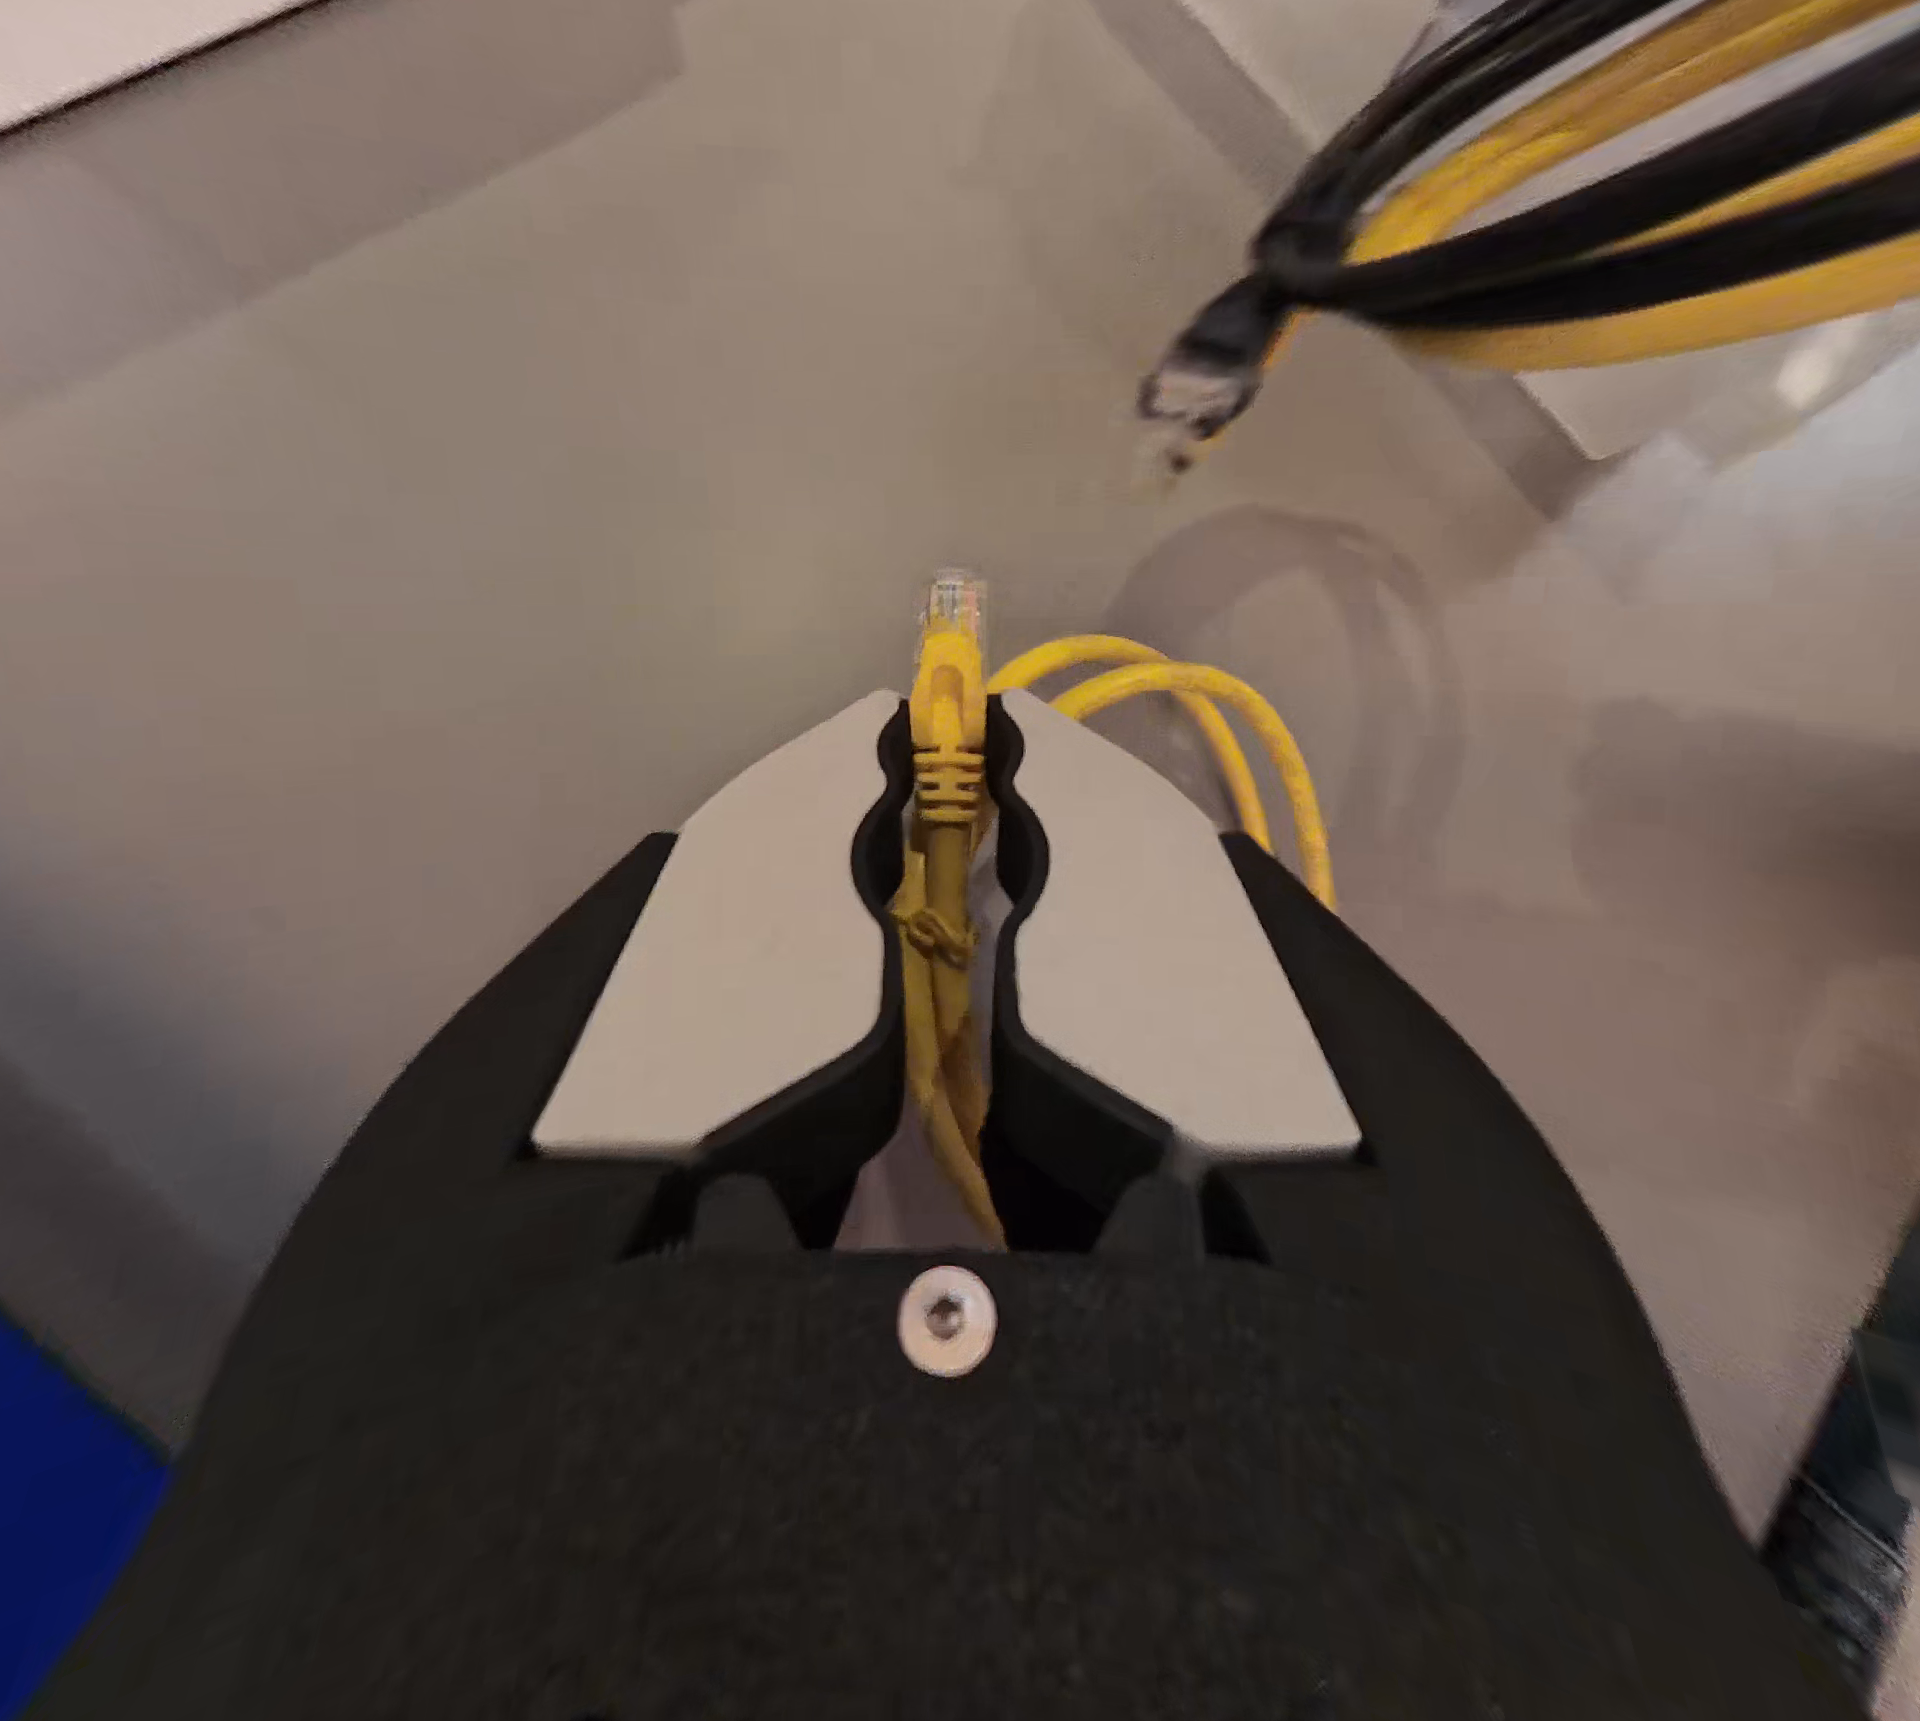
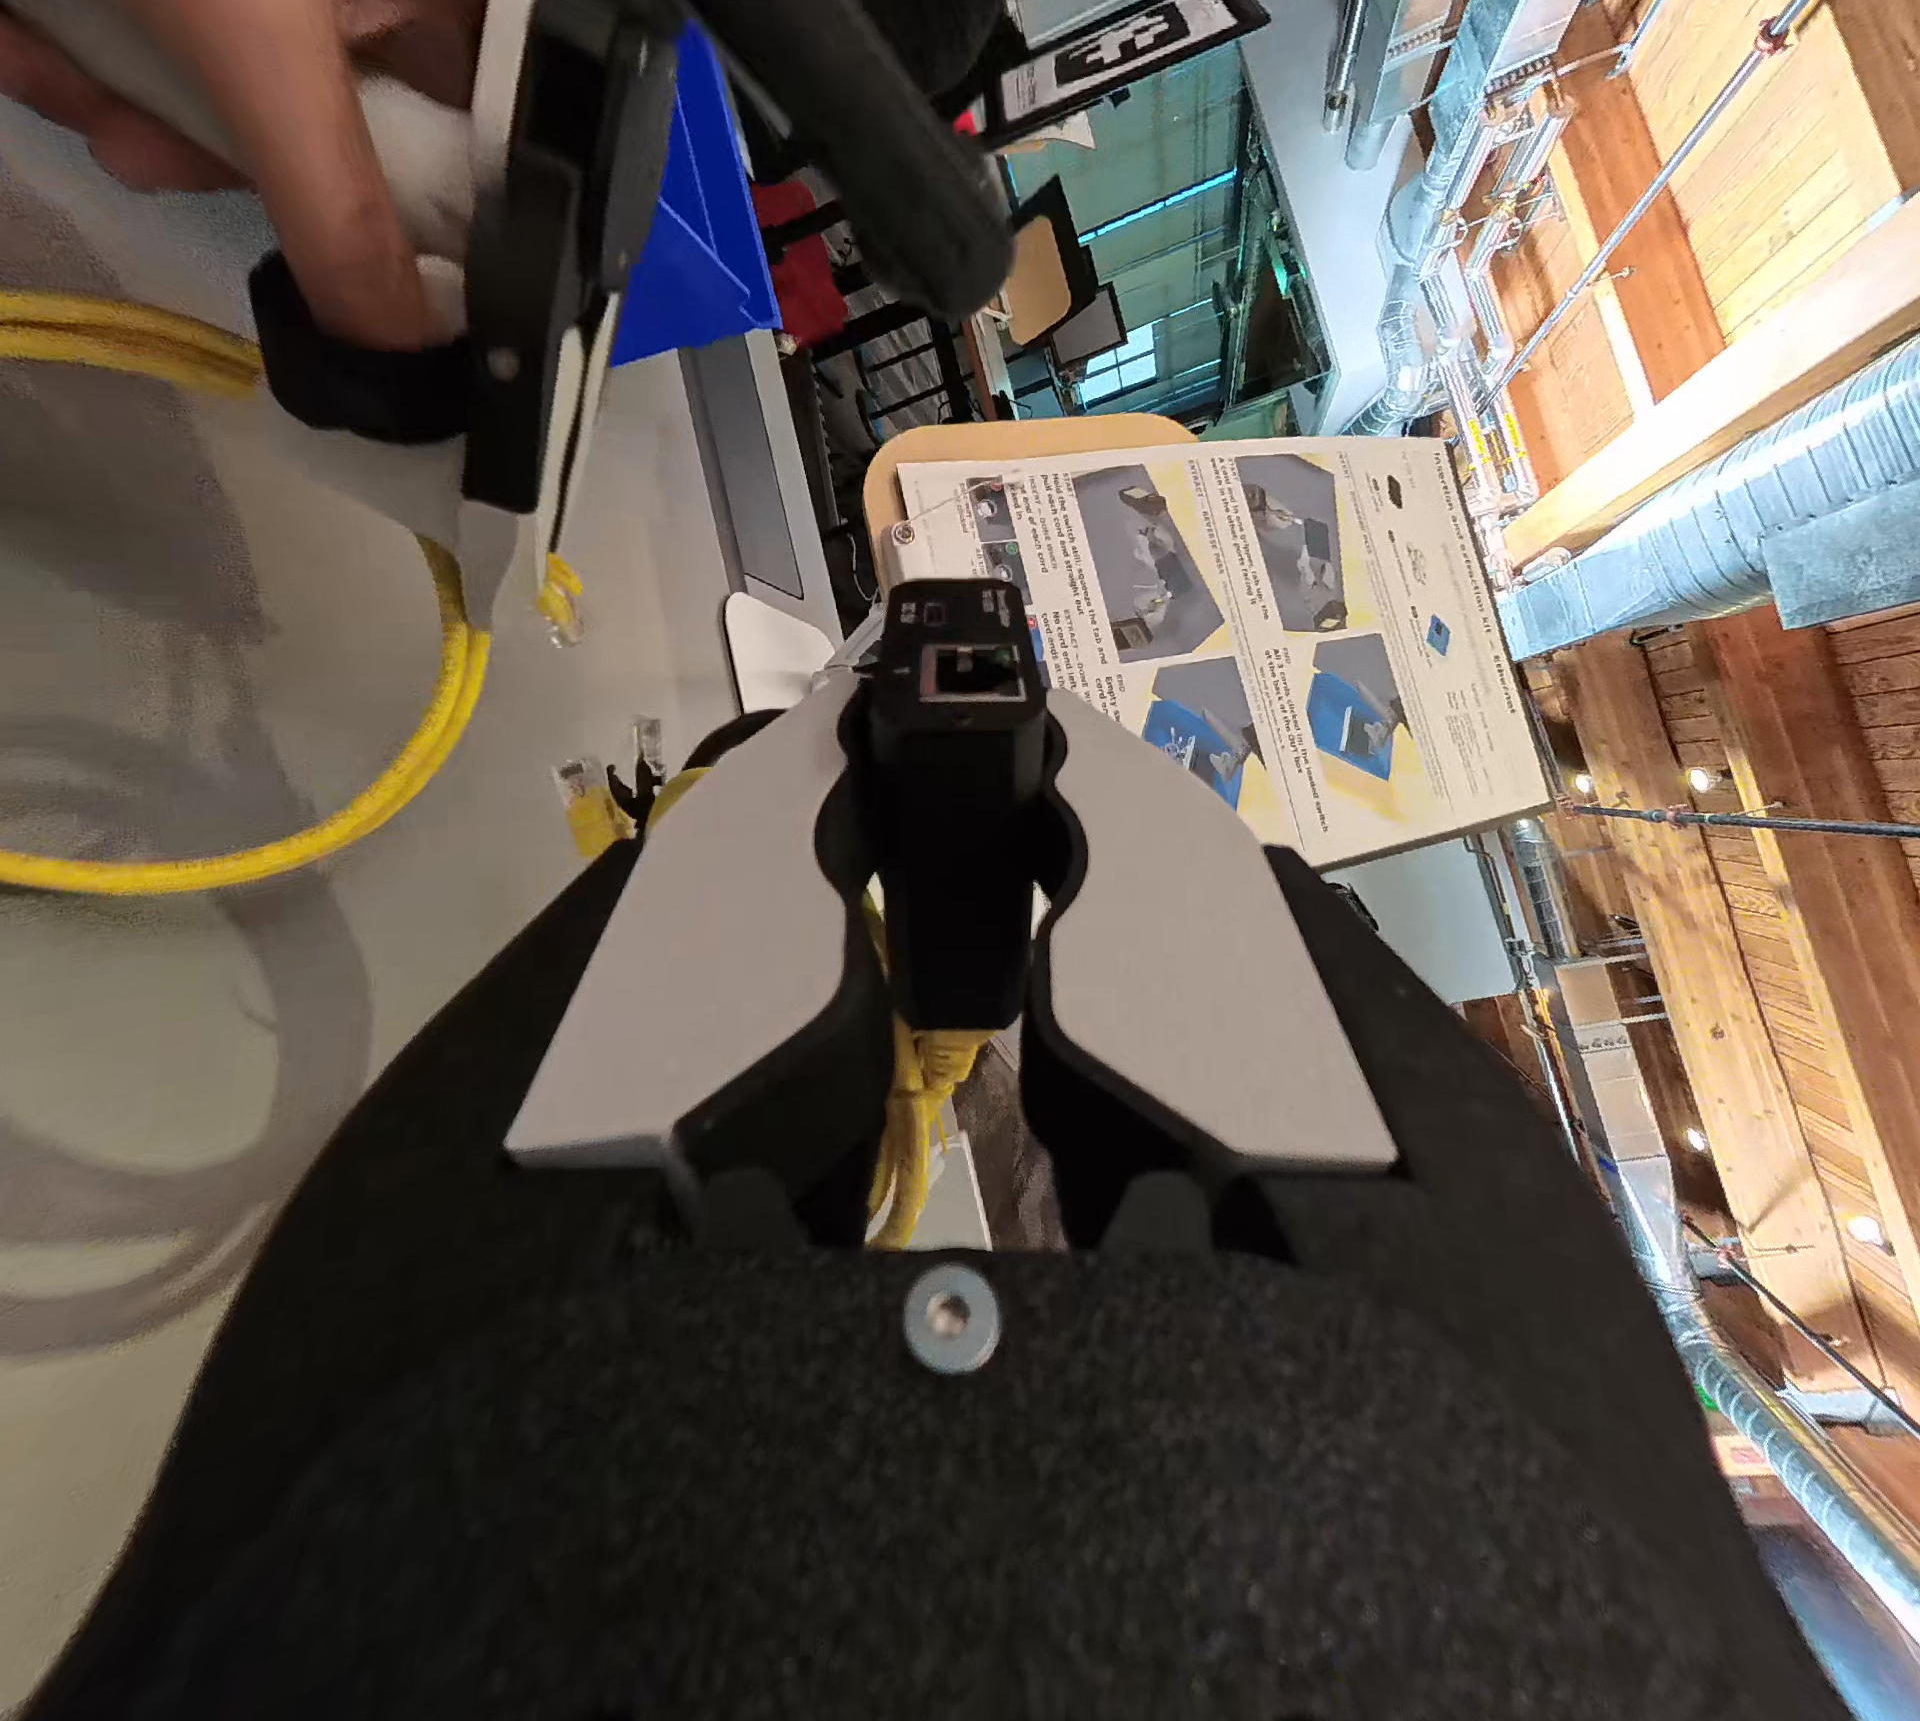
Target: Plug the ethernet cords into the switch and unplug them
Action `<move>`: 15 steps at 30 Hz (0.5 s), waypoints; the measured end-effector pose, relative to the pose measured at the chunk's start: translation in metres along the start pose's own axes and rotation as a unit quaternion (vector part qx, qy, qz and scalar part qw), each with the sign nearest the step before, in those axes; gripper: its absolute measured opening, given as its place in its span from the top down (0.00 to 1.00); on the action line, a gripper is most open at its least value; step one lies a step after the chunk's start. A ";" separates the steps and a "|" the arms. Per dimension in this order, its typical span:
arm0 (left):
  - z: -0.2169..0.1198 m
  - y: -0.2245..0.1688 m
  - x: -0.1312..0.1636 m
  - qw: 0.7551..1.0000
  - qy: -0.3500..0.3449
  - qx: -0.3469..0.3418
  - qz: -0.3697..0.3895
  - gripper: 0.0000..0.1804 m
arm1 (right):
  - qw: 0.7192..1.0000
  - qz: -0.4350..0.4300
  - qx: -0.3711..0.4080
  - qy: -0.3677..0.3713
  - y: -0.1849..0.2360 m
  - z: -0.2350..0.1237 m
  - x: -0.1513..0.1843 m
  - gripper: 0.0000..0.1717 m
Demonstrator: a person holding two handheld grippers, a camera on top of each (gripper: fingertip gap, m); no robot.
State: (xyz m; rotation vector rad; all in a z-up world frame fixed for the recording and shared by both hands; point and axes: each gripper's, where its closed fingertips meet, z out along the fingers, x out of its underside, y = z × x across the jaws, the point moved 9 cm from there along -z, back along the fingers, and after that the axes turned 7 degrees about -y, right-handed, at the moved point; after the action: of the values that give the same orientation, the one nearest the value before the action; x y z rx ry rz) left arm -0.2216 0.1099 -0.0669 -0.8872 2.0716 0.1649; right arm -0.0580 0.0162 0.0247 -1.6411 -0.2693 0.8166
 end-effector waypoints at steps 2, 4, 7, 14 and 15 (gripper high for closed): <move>0.013 0.009 0.010 1.000 0.019 0.003 -0.010 0.93 | 1.000 -0.008 -0.001 0.003 0.003 -0.001 0.001 0.85; 0.021 0.014 0.019 0.999 0.034 0.011 -0.026 0.89 | 1.000 -0.014 -0.007 0.006 0.008 -0.002 0.002 0.85; 0.016 0.016 0.017 0.999 0.029 0.016 -0.028 0.71 | 0.999 -0.027 -0.016 0.013 0.014 0.001 0.002 0.85; -0.060 -0.035 -0.037 0.974 -0.168 0.148 0.043 0.59 | 0.999 -0.031 -0.018 0.027 0.019 0.010 0.000 0.85; -0.068 -0.047 -0.041 0.965 -0.186 0.172 0.061 0.57 | 0.999 -0.032 -0.019 0.029 0.019 0.011 0.000 0.85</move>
State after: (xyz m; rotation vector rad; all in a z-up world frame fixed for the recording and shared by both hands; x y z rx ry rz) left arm -0.2202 0.0687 0.0160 -0.4754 1.7309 0.0307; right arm -0.0703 0.0199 0.0062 -1.6809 -0.2981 0.7186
